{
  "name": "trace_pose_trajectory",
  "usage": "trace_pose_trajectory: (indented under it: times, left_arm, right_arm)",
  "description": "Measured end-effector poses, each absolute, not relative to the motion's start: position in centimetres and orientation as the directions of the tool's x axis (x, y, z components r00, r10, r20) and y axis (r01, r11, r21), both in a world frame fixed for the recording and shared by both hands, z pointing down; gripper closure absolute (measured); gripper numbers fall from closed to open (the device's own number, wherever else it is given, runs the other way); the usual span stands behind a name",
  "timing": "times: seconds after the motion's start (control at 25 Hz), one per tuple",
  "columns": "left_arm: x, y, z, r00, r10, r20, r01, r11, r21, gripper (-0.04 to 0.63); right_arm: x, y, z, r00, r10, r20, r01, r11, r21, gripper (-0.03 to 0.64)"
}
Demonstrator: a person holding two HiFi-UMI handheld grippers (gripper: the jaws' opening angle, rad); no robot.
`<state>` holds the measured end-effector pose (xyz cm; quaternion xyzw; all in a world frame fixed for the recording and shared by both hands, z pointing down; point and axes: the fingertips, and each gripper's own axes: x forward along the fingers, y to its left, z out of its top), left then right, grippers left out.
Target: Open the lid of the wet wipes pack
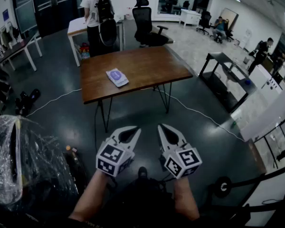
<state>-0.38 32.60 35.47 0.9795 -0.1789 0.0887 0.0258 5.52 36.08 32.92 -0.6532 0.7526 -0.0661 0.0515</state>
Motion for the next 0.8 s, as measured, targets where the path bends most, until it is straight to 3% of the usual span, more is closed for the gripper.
trace_pose_trajectory:
  times: [0.8]
  left_arm:
    - [-1.3,29.5,36.0,0.903,-0.383,0.197,-0.392,-0.92,0.011,0.589]
  right_arm:
    - [4.3,32.4,33.7,-0.198,-0.98,0.02,-0.965,0.192,-0.179,0.606]
